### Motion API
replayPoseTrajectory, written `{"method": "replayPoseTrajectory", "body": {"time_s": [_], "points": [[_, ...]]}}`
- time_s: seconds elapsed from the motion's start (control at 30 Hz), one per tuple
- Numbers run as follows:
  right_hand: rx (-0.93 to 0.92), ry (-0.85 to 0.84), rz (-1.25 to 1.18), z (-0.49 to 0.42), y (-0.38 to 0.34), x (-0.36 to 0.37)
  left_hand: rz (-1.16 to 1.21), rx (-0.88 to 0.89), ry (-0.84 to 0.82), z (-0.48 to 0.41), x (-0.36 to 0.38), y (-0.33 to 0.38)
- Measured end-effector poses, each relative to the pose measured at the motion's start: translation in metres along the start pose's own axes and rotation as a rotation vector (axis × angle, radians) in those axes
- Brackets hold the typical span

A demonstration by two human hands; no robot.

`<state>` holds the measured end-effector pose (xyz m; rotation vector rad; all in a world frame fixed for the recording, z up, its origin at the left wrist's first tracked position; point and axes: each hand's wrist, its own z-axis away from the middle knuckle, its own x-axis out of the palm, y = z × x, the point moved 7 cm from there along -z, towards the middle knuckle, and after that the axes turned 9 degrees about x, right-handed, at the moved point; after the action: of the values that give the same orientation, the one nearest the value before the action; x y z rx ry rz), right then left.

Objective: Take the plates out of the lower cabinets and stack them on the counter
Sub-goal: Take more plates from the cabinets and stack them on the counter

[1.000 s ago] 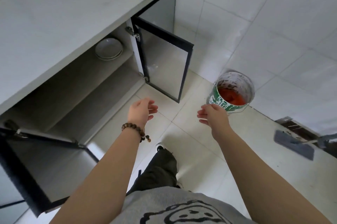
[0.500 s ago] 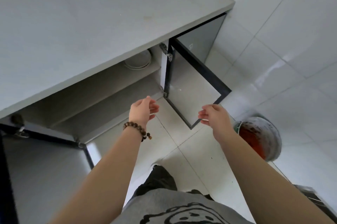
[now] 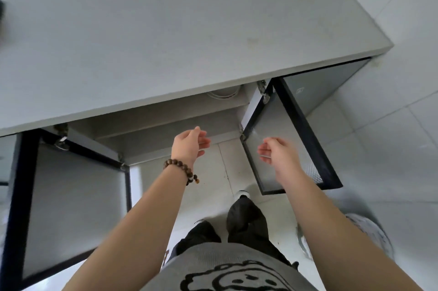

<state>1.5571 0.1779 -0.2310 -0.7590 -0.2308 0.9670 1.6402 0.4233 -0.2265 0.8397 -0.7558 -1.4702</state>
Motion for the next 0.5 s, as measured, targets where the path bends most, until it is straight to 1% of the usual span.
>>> {"method": "replayPoseTrajectory", "body": {"time_s": [0.23, 0.33, 0.5], "points": [[-0.043, -0.150, 0.122, -0.052, -0.044, 0.027, 0.075, -0.007, 0.152, -0.020, 0.012, 0.007], [-0.050, -0.180, 0.150, -0.074, -0.056, 0.035, 0.085, -0.004, 0.206, -0.030, 0.018, 0.007], [-0.021, -0.202, 0.187, -0.106, -0.055, 0.042, 0.095, -0.019, 0.238, -0.050, 0.033, -0.003]]}}
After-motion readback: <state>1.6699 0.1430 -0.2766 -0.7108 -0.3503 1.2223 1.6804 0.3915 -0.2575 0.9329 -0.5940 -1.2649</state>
